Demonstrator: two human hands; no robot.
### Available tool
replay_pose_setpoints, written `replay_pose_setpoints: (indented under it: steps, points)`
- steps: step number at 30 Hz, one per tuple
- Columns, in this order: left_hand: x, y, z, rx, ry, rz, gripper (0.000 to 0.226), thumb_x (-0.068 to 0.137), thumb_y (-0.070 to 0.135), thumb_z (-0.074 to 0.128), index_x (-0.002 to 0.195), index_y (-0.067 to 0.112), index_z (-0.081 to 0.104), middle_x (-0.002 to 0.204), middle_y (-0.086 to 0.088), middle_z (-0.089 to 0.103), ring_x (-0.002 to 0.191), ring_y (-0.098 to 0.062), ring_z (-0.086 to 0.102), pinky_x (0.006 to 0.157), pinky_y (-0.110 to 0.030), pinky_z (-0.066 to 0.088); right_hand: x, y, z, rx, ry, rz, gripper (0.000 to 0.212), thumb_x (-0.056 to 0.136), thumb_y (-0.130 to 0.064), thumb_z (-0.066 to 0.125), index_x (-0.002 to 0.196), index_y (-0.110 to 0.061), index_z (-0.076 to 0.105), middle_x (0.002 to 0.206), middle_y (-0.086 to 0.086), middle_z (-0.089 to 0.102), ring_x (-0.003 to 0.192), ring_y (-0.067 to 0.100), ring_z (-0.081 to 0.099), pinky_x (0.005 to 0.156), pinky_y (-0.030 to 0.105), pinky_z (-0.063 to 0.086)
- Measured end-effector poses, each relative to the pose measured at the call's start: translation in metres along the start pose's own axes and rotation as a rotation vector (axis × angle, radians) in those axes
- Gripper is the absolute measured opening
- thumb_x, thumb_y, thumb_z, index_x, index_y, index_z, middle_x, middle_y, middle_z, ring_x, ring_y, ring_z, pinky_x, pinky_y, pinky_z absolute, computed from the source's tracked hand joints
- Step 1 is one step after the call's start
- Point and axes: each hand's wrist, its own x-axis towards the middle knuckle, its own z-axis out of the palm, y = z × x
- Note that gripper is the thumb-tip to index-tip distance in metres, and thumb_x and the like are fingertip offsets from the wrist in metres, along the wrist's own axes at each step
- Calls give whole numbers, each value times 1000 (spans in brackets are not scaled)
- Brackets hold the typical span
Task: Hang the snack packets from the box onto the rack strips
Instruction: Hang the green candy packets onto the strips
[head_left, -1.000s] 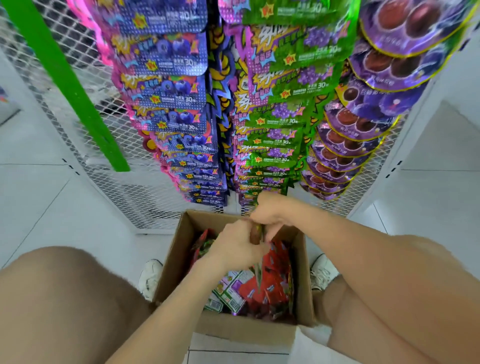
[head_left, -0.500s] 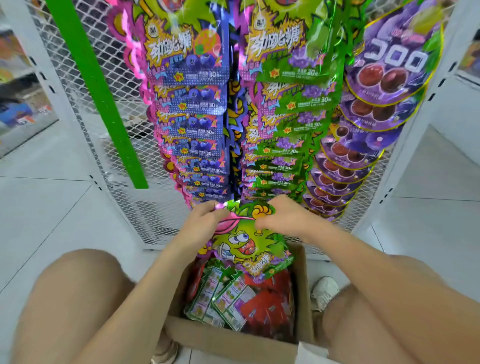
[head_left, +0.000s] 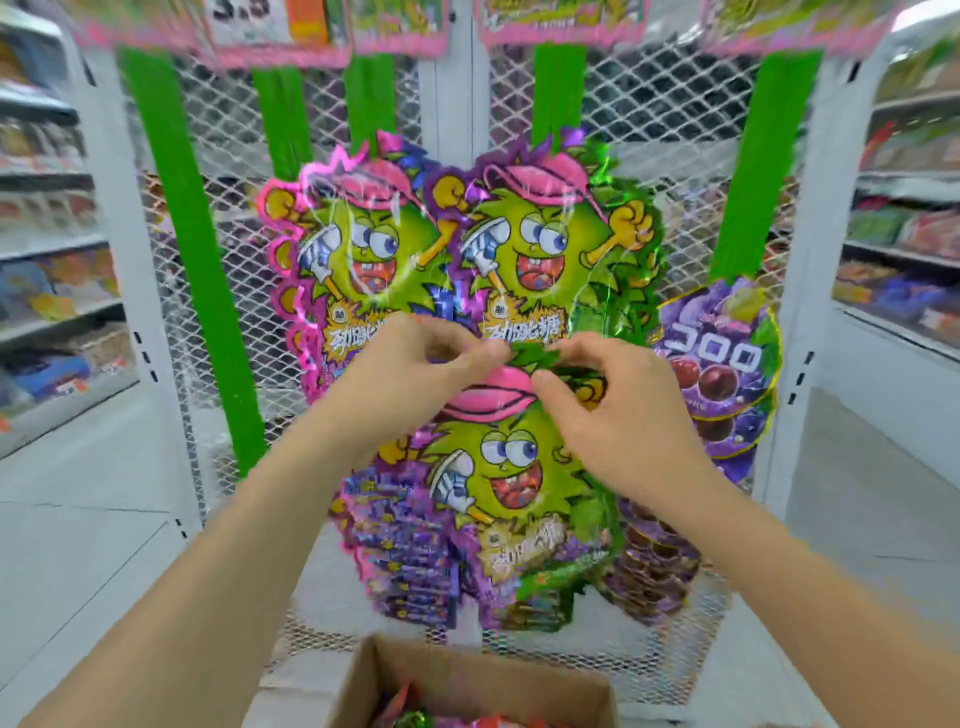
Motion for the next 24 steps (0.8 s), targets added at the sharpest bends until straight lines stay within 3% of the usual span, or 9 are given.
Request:
replay_pose_setpoints:
  steps: [2,5,8,11,13,15,18,21,24]
  points:
    - [20,27,-10,21,15,69,45,96,56,68,82,15,76,67,7,58,65,-9,50,68,-31,39,27,-6,-17,-29,81,-46,15,92,-27,77,104,-18,75,87,-13,70,86,3,61,74,8,41]
    - [60,61,-20,74,206,234,27,98,40,71,84,18,78,73,12,69,69,-3,58,70,-27,46,71,-15,-38,-40,208,-61,13,91,-27,76,102,-20,76,84,-12,68,79,3,60,68,6,37]
    - [99,87,-26,144,363,305,18,93,26,62,105,25,75,95,14,74,90,-4,68,85,-26,54,116,-21,-54,-9,304,-24,13,93,-25,73,104,-18,75,88,-9,70,78,2,60,70,5,41]
    - [127,106,-28,89,350,231,37,93,21,56,128,17,67,116,4,69,108,-15,65,93,-29,52,150,-25,-62,-30,378,15,13,93,-29,70,105,-25,73,92,-10,68,92,13,66,92,32,54]
    - [137,115,-30,39,326,182,35,91,19,55,122,14,69,113,3,67,94,-13,64,73,-23,48,167,-26,-63,-45,402,48,9,92,-31,67,101,-34,67,90,-15,66,98,17,68,97,45,52]
    - [142,124,-30,-18,296,160,22,85,16,53,96,7,69,101,1,61,63,-11,48,51,-22,32,178,-29,-62,-20,422,66,12,89,-35,64,100,-37,63,96,-16,68,105,17,67,101,49,49]
    - [147,135,-29,-151,309,42,8,90,14,60,83,14,57,85,-1,50,64,-11,38,58,-26,28,189,-34,-61,54,439,37,17,88,-33,62,104,-38,62,105,-15,69,109,15,65,101,50,50]
    - [151,144,-27,-312,256,-71,41,78,43,76,104,14,63,98,-2,64,91,-18,61,79,-30,49,196,-42,-62,59,459,18,21,92,-29,62,111,-38,57,109,-14,66,110,16,63,102,52,47]
    - [160,147,-23,-468,169,-142,96,43,65,80,129,24,70,132,-7,71,125,-33,66,108,-59,48,200,-47,-61,69,506,1,27,93,-25,62,110,-40,47,109,-10,63,111,21,61,105,57,43]
